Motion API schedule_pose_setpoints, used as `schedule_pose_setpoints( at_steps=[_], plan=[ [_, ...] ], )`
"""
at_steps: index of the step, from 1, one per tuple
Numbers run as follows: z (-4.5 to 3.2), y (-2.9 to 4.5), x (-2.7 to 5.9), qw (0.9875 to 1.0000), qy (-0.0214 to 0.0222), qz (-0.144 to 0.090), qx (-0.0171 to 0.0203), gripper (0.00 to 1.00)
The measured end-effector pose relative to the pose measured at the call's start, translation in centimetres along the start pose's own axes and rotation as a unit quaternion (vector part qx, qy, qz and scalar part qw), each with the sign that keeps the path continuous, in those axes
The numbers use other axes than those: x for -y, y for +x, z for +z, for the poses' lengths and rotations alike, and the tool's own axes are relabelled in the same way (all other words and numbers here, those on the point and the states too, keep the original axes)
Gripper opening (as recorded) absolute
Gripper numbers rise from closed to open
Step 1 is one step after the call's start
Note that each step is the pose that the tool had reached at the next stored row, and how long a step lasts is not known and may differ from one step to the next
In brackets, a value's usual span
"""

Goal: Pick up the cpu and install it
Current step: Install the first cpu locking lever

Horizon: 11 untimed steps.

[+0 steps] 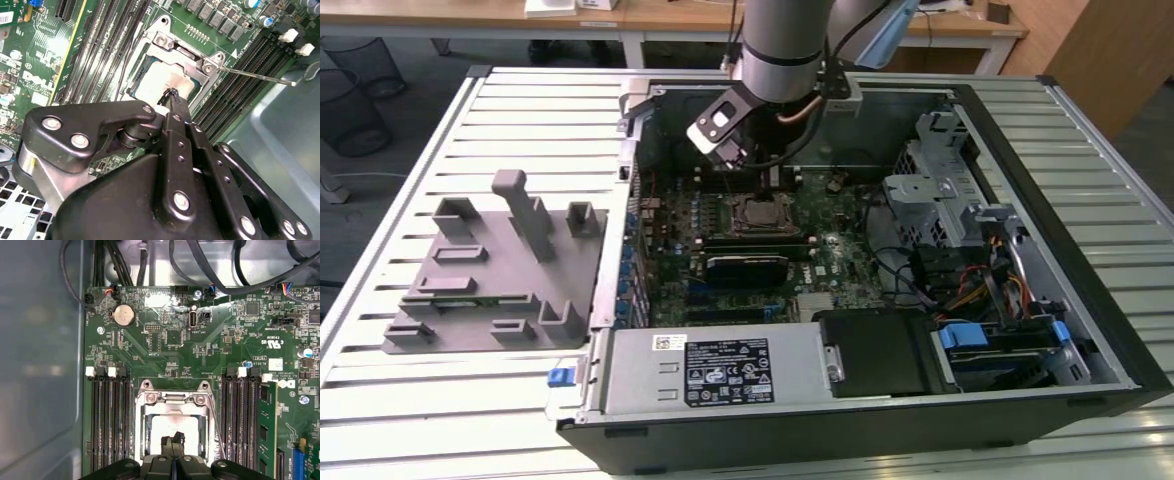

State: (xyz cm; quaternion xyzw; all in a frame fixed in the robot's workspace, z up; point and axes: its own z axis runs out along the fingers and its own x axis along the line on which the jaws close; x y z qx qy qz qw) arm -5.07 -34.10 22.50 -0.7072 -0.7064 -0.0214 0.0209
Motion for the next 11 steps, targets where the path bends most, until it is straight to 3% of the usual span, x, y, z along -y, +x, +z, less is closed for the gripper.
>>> schedule_pose_setpoints(
  at_steps=[11],
  plan=[
    [-1.28, 0.08, 0.00, 1.0000, 0.0000, 0.000, -0.0002, 0.11]
  ],
)
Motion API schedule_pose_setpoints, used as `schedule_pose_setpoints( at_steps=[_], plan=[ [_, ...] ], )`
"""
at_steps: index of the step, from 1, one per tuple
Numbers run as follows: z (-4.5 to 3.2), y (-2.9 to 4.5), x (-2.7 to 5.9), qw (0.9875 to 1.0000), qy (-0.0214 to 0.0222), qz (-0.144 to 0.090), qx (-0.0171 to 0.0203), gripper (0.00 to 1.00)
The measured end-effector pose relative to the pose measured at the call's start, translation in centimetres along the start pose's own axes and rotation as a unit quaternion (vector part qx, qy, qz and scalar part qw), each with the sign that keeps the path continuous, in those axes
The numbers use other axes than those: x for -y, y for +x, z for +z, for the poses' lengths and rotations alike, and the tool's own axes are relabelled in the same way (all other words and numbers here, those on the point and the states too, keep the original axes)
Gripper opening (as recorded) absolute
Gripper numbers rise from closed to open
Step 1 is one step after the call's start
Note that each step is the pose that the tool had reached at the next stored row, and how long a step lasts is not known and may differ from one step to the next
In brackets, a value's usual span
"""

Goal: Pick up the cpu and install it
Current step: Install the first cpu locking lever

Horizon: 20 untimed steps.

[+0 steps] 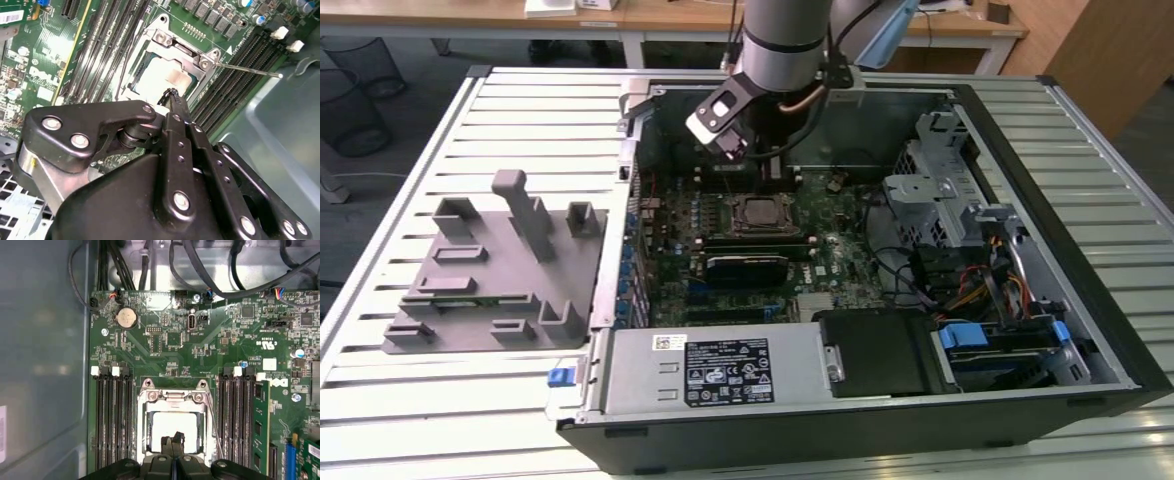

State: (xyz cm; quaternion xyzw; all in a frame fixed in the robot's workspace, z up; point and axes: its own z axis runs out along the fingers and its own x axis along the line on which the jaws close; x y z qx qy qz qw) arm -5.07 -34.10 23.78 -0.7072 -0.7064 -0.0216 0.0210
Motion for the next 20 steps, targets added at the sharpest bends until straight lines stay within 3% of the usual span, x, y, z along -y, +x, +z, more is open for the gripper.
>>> schedule_pose_setpoints(
  at_steps=[8, 12, 16, 20],
  plan=[
    [-2.74, 0.16, 0.00, 1.0000, -0.0008, -0.001, 0.0000, 0.11],
    [-2.78, 0.17, 0.00, 0.9995, 0.0011, -0.031, -0.0001, 0.11],
    [-2.78, 0.17, 0.00, 0.9978, 0.0032, -0.067, -0.0001, 0.11],
    [-2.77, 0.17, 0.00, 0.9947, 0.0054, -0.103, -0.0002, 0.11]
  ],
)
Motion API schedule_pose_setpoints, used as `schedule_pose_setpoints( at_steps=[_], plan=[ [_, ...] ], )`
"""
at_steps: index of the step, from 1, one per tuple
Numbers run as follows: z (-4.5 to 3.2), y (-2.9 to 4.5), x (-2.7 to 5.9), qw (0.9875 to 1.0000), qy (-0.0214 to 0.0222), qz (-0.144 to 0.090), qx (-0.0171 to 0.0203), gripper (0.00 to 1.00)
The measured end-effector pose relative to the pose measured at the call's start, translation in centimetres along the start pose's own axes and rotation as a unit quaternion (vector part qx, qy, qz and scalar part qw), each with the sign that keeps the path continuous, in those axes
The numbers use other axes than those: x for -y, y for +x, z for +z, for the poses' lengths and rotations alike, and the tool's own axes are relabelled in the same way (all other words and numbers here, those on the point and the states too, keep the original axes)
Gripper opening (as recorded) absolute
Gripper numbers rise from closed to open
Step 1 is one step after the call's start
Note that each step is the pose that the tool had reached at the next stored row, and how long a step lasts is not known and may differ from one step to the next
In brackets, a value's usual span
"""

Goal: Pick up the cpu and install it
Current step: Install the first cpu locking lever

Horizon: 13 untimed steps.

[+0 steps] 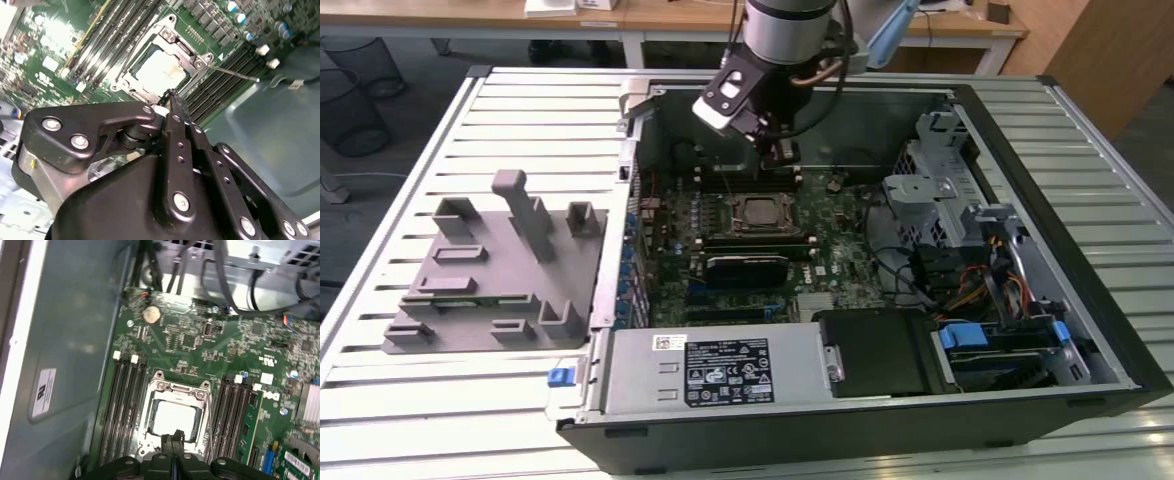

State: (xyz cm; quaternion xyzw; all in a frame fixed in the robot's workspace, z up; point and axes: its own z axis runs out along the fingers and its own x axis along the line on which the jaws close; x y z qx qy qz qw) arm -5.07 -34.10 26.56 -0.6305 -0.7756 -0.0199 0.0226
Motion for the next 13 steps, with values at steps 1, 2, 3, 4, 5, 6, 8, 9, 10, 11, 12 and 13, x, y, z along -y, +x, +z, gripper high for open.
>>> schedule_pose_setpoints(
  at_steps=[1, 2, 3, 4, 5, 6, 8, 9, 10, 11, 12, 13],
  plan=[
    [0.00, 0.00, 0.00, 1.0000, 0.0005, -0.009, 0.0000, 0.11],
    [0.00, 0.00, 0.00, 0.9998, 0.0011, -0.018, 0.0000, 0.11],
    [0.00, 0.00, 0.00, 0.9996, 0.0016, -0.027, 0.0000, 0.11],
    [0.01, 0.00, 0.00, 0.9994, 0.0021, -0.036, -0.0001, 0.11],
    [0.01, 0.00, 0.00, 0.9990, 0.0027, -0.045, -0.0001, 0.11],
    [0.01, 0.00, 0.00, 0.9985, 0.0033, -0.055, -0.0001, 0.11],
    [0.02, 0.00, 0.00, 0.9974, 0.0044, -0.073, -0.0002, 0.11],
    [0.02, 0.00, 0.00, 0.9967, 0.0049, -0.082, -0.0002, 0.11],
    [0.03, 0.00, 0.00, 0.9959, 0.0055, -0.091, -0.0002, 0.11],
    [0.03, 0.00, 0.00, 0.9950, 0.0060, -0.100, -0.0002, 0.11],
    [0.04, 0.00, 0.00, 0.9941, 0.0065, -0.109, -0.0002, 0.11],
    [0.04, 0.00, 0.00, 0.9930, 0.0071, -0.118, -0.0003, 0.11]
  ],
)
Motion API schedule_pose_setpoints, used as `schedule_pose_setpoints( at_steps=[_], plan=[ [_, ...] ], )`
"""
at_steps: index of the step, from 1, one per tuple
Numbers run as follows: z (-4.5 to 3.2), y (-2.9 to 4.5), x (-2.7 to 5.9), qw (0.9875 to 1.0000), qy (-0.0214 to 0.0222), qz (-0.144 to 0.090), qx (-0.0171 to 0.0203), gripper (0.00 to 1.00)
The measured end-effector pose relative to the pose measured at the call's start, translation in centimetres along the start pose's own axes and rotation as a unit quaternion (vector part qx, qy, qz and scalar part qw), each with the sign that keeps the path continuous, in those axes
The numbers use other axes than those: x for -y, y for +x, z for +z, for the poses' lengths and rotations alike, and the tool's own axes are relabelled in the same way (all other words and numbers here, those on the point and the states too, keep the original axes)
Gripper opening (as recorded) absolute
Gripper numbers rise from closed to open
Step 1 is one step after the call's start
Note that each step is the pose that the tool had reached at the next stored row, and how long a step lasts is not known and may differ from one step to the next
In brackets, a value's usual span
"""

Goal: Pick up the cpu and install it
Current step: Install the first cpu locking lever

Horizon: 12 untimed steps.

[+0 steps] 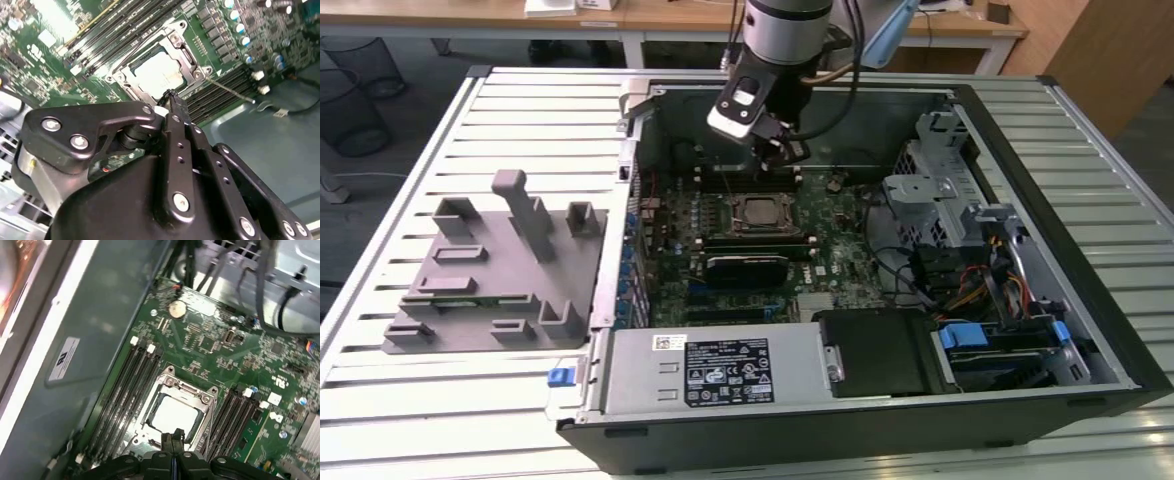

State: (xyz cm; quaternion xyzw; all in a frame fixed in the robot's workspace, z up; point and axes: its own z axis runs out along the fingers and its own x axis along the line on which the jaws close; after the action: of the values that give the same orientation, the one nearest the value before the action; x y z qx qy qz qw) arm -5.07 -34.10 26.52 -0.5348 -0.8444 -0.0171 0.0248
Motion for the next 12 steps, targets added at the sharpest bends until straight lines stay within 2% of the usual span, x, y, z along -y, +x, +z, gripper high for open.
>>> schedule_pose_setpoints(
  at_steps=[3, 6, 9, 12],
  plan=[
    [0.02, 0.00, 0.00, 0.9996, 0.0017, -0.027, 0.0000, 0.11],
    [0.04, 0.00, 0.00, 0.9985, 0.0033, -0.054, -0.0001, 0.11],
    [0.08, 0.00, 0.00, 0.9966, 0.0049, -0.082, -0.0002, 0.11],
    [0.11, -0.01, 0.00, 0.9941, 0.0066, -0.109, -0.0002, 0.11]
  ],
)
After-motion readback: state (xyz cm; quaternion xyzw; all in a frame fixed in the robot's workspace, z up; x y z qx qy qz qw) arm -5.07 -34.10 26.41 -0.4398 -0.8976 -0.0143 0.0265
